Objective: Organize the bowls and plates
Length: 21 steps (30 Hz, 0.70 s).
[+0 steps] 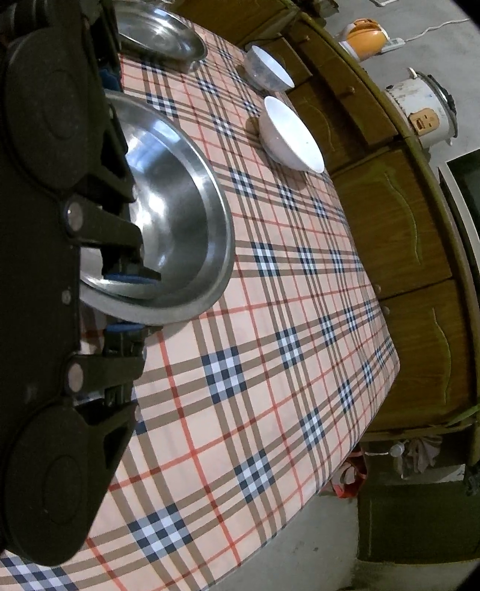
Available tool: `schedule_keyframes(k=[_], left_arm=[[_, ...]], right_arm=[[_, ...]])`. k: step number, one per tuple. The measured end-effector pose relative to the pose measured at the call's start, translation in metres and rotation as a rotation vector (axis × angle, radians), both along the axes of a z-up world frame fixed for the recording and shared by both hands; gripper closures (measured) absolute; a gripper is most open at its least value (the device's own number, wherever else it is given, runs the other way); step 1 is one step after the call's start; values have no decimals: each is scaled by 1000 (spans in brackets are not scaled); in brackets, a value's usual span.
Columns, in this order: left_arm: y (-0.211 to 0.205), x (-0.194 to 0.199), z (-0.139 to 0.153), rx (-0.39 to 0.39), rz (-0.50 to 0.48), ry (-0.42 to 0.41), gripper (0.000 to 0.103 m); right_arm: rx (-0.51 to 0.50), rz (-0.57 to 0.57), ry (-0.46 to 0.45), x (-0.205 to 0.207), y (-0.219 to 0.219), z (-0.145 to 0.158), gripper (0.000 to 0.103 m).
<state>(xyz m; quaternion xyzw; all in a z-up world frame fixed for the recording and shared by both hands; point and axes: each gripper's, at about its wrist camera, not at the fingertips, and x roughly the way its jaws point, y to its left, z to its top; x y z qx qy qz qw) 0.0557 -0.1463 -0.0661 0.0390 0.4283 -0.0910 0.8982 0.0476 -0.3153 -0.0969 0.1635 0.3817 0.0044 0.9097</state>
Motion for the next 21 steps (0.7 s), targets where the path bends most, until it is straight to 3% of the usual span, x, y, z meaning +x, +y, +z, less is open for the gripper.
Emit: schedule_keyframes(k=[14, 16, 18, 21], left_arm=[[5, 0, -1, -21, 14, 24, 73], [7, 0, 1, -23, 18, 20, 70], [9, 0, 4, -30, 27, 19, 58], [12, -2, 11, -36, 33, 5, 54]], right_arm=[[-17, -23, 4, -3, -1, 0, 70], [-18, -30, -1, -4, -2, 2, 69], [-29, -39, -11, -6, -2, 6, 66], [-57, -57, -42, -12, -2, 16, 56]])
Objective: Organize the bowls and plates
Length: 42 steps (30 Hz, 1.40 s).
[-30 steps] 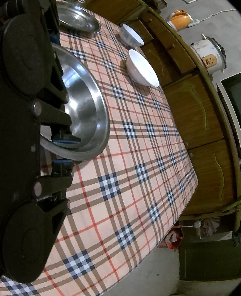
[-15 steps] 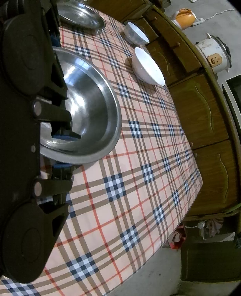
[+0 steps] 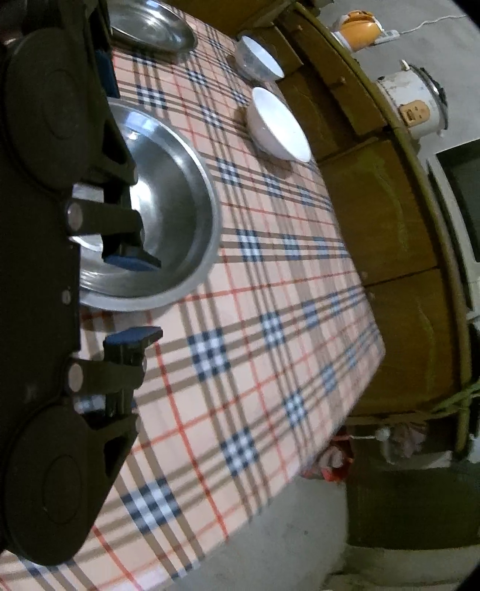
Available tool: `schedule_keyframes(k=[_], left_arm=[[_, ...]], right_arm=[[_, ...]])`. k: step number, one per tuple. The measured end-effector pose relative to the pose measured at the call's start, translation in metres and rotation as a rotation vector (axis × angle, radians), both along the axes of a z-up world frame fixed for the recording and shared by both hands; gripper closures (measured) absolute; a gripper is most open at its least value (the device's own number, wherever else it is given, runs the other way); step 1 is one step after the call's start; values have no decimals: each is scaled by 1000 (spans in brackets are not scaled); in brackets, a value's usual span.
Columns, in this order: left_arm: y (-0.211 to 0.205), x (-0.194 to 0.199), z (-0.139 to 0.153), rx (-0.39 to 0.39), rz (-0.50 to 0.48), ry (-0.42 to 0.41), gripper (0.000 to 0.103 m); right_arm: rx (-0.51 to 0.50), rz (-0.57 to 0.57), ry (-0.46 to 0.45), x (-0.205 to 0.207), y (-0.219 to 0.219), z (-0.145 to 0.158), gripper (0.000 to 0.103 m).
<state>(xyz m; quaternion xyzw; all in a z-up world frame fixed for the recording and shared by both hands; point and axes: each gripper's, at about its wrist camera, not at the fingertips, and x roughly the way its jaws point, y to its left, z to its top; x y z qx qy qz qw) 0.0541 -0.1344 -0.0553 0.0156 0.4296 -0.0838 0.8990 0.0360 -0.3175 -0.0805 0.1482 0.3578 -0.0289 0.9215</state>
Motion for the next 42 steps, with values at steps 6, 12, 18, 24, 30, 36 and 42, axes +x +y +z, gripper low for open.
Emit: schedule_keyframes(k=[6, 12, 18, 24, 30, 36, 42], left_arm=[[2, -3, 17, -8, 2, -41, 38], [5, -6, 32, -3, 1, -61, 29], [11, -8, 44, 1, 8, -82, 22], [17, -10, 54, -6, 20, -102, 20], [21, -12, 63, -7, 27, -120, 19], [26, -12, 69, -10, 31, -135, 18], [33, -12, 75, -11, 45, -151, 17]], right_arm=[[-26, -11, -67, -7, 1, 23, 46], [-39, 12, -97, -10, 8, 39, 38], [-45, 26, -121, -14, 15, 52, 34], [-49, 43, -139, -15, 22, 61, 32], [-53, 56, -154, -17, 28, 69, 32], [-57, 66, -167, -16, 33, 77, 30], [-57, 77, -175, -15, 38, 82, 28]])
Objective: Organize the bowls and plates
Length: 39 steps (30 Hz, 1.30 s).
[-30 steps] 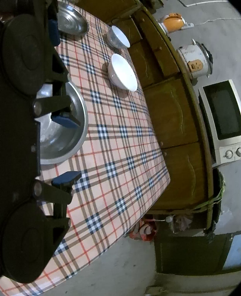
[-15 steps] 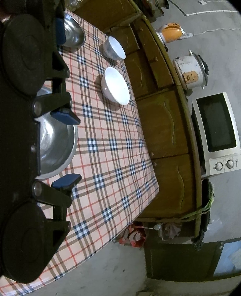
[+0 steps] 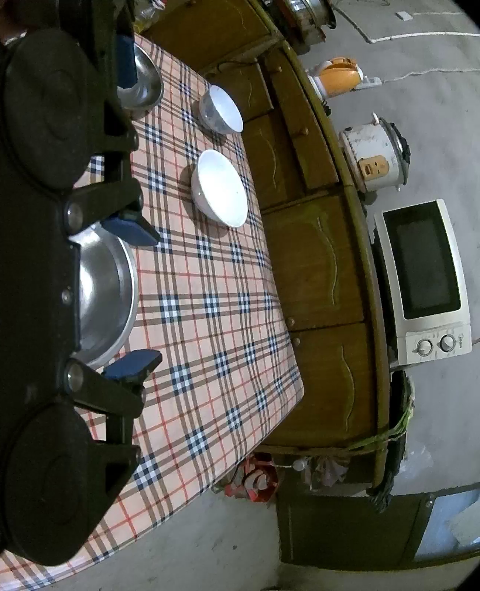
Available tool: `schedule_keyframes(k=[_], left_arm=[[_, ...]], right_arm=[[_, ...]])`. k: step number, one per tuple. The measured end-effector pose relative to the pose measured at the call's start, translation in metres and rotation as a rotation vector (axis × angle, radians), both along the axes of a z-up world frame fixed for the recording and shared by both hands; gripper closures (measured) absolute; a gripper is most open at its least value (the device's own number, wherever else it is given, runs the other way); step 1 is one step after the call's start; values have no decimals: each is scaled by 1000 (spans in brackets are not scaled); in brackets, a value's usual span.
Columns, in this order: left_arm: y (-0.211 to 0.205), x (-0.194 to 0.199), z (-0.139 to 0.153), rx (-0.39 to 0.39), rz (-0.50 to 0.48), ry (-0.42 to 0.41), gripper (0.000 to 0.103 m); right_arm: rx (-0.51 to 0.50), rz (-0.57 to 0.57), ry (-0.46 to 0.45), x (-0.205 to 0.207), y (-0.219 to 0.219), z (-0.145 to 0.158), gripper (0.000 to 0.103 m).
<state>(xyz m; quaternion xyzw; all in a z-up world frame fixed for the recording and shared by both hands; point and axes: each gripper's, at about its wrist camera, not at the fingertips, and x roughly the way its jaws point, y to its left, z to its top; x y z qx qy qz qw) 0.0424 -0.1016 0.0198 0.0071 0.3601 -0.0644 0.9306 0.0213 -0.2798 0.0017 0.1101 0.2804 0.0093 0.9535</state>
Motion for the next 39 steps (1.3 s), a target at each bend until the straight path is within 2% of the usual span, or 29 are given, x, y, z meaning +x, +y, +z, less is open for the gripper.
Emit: schedule_keyframes(k=[39], left_arm=[[37, 27, 18, 6, 66, -50, 13]], right_arm=[[-12, 63, -34, 39, 34, 20, 23]])
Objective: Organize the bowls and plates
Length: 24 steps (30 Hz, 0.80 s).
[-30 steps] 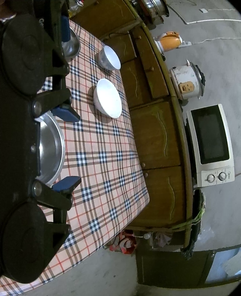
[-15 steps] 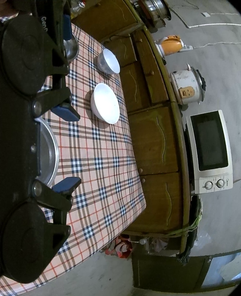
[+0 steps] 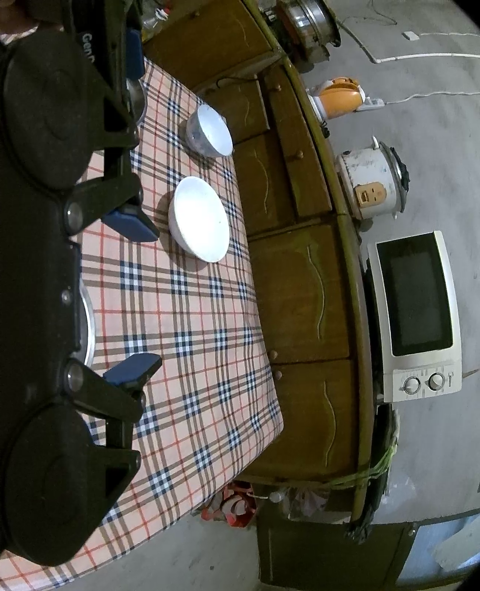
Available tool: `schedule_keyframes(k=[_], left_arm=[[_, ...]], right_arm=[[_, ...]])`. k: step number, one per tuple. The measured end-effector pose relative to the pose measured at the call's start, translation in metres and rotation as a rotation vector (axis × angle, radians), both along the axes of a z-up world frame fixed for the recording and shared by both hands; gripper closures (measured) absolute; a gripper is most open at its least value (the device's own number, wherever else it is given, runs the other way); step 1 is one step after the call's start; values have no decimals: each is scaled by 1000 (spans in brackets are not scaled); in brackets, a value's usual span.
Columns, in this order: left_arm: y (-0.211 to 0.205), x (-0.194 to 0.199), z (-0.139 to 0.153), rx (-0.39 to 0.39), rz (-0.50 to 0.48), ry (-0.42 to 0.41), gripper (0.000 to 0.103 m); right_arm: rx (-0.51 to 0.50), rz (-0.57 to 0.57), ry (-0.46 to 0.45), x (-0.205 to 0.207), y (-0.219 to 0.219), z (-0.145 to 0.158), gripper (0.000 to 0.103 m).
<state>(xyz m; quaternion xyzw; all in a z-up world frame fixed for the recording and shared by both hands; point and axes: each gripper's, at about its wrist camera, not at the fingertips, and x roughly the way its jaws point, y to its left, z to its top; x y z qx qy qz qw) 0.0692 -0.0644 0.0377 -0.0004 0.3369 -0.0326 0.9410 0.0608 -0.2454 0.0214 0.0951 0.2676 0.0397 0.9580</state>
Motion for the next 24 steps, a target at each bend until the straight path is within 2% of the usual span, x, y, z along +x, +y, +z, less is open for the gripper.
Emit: schedule_keyframes(k=[11, 24], left_arm=[[12, 20, 2, 8, 16, -9, 13], [34, 56, -7, 3, 66, 14, 13]], right_arm=[[2, 16, -4, 24, 9, 4, 23], [9, 41, 21, 66, 23, -6, 23]])
